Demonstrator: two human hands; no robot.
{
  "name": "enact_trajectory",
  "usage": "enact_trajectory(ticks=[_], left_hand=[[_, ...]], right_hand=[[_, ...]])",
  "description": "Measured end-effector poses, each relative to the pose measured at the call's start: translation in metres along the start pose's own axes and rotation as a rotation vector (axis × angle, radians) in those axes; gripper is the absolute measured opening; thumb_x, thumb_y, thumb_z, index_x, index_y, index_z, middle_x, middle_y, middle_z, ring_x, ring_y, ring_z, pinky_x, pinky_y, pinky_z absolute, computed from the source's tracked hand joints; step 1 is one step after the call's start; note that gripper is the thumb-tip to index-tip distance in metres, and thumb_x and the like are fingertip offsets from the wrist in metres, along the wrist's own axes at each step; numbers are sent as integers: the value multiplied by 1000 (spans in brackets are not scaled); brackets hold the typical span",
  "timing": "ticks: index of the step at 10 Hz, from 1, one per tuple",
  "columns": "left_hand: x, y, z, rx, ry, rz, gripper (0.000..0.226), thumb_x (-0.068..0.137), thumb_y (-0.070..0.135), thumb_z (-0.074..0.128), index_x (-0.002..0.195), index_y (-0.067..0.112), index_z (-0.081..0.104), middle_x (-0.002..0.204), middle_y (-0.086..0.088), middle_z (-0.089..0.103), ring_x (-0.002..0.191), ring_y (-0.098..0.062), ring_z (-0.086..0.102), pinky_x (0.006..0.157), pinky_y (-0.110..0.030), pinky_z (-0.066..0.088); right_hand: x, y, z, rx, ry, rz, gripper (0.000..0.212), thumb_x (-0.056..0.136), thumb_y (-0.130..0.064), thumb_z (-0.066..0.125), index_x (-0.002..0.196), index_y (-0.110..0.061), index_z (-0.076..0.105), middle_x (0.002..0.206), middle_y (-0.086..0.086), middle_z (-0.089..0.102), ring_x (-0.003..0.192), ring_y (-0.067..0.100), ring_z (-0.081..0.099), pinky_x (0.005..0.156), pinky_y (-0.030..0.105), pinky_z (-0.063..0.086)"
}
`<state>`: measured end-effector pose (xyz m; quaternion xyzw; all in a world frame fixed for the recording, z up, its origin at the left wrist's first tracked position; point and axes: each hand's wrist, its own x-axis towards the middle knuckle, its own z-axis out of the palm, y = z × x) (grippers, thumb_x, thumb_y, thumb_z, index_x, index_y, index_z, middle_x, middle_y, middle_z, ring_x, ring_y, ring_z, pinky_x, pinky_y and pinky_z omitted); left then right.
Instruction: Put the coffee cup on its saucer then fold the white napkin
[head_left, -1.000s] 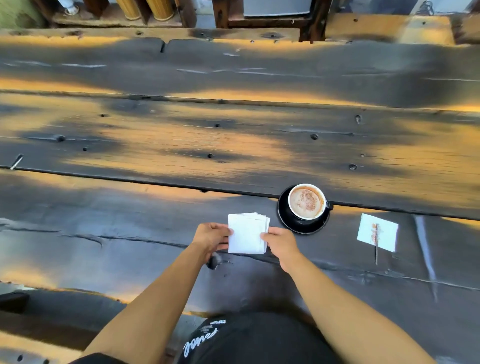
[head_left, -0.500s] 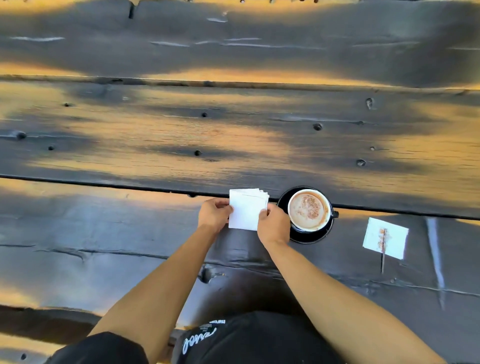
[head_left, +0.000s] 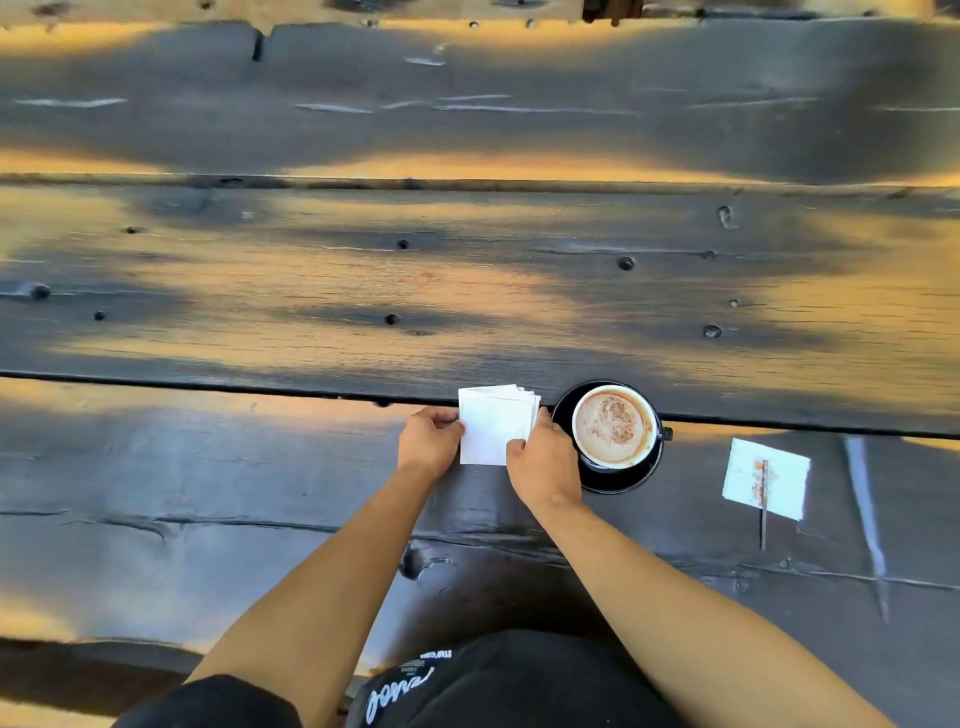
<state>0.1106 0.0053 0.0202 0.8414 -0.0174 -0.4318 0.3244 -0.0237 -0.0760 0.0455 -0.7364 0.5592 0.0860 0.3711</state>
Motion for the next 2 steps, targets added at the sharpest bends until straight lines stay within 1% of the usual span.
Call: enact_trajectory(ticks=[1,2], left_hand=[[-16,-12,-3,107,14,-2,7,90,24,57,85,21,60,92,-9,74,93,-33,70,85,-46,59],[-31,-26,-5,174,4,18,11,91,25,55,87,15,58,93,-11,72,94,-34,68,84,-44,58]], right_hand=[[-16,9,-7,-46,27,-60,37,92,-18,48,127,-6,52,119,17,60,105,38,61,84,43,51],[-29,19,-10,-62,29,-71,33,93,-20,47,123,-10,56,120,12,59,103,36,62,84,42,51]])
